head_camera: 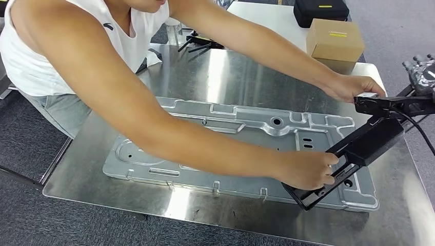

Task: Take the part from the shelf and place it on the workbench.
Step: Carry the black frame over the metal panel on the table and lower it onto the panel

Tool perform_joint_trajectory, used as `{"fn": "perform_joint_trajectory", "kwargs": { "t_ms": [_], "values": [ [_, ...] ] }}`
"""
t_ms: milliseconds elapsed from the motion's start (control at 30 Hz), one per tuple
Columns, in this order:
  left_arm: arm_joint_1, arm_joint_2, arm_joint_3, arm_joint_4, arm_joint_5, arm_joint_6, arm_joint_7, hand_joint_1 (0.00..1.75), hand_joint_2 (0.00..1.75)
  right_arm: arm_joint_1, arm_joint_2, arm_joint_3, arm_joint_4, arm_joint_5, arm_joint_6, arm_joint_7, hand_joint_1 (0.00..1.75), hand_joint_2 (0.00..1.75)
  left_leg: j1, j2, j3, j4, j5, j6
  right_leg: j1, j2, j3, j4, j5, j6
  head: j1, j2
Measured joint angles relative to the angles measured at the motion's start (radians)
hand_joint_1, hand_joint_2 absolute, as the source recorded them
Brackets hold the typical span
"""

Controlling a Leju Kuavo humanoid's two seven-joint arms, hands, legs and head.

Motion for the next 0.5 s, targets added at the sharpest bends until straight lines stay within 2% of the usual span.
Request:
{"fn": "perform_joint_trajectory", "kwargs": {
  "t_ms": [233, 500],
  "values": [
    [0.000, 0.000, 0.000, 0.000, 0.002, 0.000, 0.000, 0.00, 0.00, -0.009, 0.002, -0.001, -0.023, 0.018, -0.041, 0.000, 0.00, 0.00, 0.000, 0.000, 0.000, -0.001, 0.000, 0.000, 0.001, -0.001, 0.000, 0.000, 0.000, 0.000, 0.000, 0.000],
    [0.000, 0.000, 0.000, 0.000, 0.003, -0.001, 0.000, 0.00, 0.00, -0.016, 0.003, -0.021, -0.040, 0.020, -0.019, 0.000, 0.00, 0.00, 0.001, 0.000, 0.001, -0.001, 0.000, 0.000, 0.001, -0.001, 0.002, 0.000, 0.000, 0.000, 0.000, 0.000]
  ]
}}
